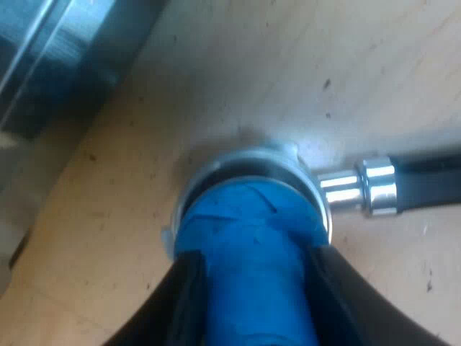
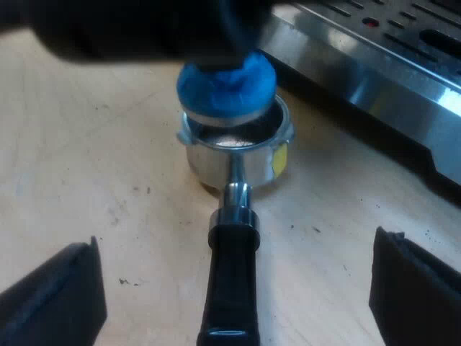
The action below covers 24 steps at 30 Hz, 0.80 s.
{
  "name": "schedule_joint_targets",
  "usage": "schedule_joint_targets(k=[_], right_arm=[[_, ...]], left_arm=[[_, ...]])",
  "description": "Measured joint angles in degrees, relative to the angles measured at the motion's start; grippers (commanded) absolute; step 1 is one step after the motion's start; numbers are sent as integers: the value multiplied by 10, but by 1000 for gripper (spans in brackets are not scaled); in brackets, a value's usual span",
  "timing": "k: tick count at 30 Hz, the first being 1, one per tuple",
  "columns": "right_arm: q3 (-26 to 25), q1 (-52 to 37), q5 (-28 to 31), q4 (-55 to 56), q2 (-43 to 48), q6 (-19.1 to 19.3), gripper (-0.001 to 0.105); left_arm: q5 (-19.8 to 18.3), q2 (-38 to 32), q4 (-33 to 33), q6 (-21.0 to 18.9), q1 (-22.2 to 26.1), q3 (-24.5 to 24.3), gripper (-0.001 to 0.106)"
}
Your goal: Grind coffee beans and then tamp
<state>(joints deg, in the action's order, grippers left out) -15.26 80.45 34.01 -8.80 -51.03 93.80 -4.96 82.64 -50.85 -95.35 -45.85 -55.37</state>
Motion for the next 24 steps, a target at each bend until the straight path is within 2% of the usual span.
schedule_joint_targets(k=[24], right_arm=[[0, 0, 0, 0, 0, 0, 77]], left_arm=[[-27, 27, 16, 0, 0, -3, 0]])
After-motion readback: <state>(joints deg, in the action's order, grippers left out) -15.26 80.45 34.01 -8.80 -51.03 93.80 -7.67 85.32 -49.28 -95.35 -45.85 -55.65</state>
